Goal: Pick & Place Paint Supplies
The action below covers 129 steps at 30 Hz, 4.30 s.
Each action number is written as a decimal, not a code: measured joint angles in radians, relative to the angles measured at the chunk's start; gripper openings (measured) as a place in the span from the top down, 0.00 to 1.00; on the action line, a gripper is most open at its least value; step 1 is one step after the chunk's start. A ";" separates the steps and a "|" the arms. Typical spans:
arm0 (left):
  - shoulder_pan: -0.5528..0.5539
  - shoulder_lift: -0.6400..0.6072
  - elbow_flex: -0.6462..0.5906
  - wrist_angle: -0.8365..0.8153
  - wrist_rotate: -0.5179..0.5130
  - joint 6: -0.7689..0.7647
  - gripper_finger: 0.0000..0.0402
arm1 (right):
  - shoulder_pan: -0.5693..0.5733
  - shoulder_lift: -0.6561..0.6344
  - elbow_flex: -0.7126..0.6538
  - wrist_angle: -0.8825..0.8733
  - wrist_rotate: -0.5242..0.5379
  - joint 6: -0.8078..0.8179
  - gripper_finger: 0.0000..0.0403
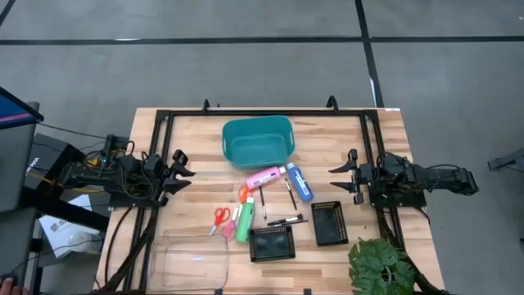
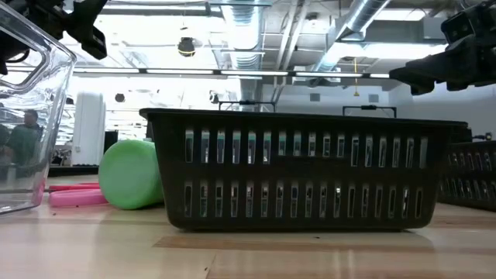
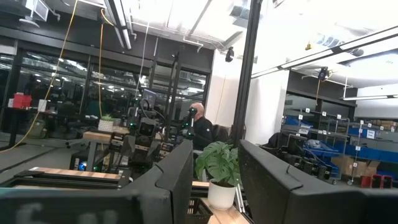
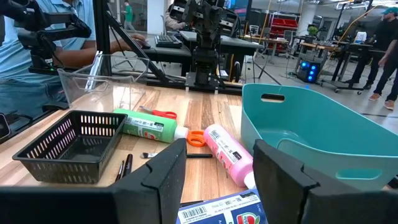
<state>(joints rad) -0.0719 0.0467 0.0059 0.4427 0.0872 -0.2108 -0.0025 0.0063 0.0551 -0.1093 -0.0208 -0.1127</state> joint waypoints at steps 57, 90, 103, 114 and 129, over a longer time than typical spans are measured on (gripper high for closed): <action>0.000 0.000 0.000 0.000 0.000 0.000 0.70 | 0.000 0.000 0.000 0.000 0.000 0.000 0.58; 0.000 0.000 0.000 0.013 -0.009 0.000 0.70 | 0.000 0.000 0.000 0.106 -0.005 0.406 0.58; 0.000 0.107 0.000 -0.012 -0.011 0.026 0.70 | 0.000 0.000 0.001 0.208 -0.005 0.485 0.58; 0.000 0.302 0.000 -0.016 -0.035 0.101 0.70 | -0.030 0.000 0.001 0.075 0.107 0.494 0.58; 0.000 0.362 0.000 0.018 -0.055 0.151 0.70 | -0.052 0.188 0.077 0.120 0.104 0.416 0.48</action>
<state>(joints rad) -0.0715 0.4091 0.0061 0.4609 0.0324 -0.0601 -0.0547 0.1944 0.1317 0.0110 0.0830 0.3035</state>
